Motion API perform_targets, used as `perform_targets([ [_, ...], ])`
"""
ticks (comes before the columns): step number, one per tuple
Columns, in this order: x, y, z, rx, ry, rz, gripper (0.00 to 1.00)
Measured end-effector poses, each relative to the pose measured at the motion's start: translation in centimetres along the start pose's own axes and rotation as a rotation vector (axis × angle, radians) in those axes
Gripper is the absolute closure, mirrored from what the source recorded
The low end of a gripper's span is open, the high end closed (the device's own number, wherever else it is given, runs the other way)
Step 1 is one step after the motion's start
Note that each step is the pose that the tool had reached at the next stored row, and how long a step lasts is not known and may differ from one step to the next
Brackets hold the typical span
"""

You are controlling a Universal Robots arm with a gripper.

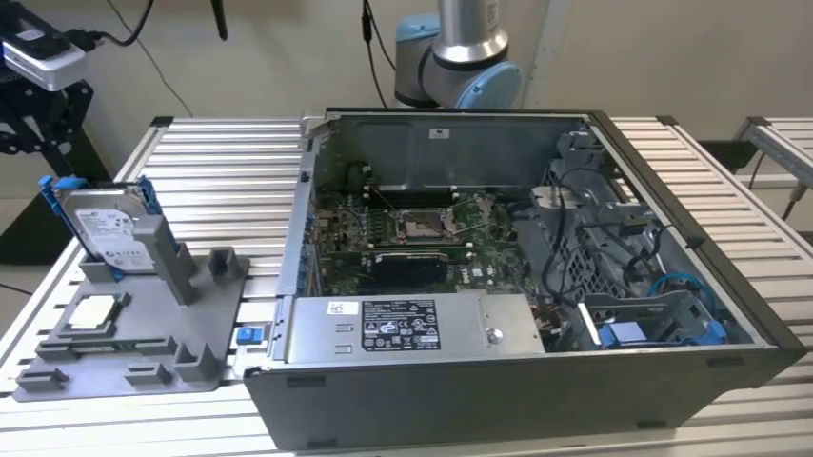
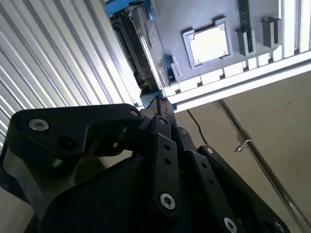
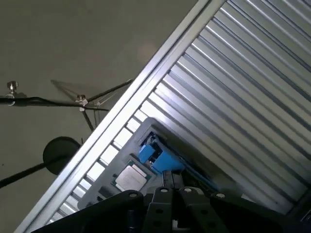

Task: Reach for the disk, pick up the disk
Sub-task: 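Pick up the disk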

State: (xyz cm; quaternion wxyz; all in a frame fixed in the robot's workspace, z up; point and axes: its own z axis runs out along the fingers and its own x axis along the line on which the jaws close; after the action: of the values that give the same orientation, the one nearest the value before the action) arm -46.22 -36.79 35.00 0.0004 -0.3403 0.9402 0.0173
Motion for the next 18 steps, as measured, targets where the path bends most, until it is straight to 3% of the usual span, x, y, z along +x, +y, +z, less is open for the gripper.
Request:
perform_targets([
  [2, 0.0, 0.0, 0.01, -0.0002, 0.0012, -0.054, 1.0],
  [18, 0.0, 0.0, 0.08, -0.0009, 0.0071, -0.345, 1.0],
])
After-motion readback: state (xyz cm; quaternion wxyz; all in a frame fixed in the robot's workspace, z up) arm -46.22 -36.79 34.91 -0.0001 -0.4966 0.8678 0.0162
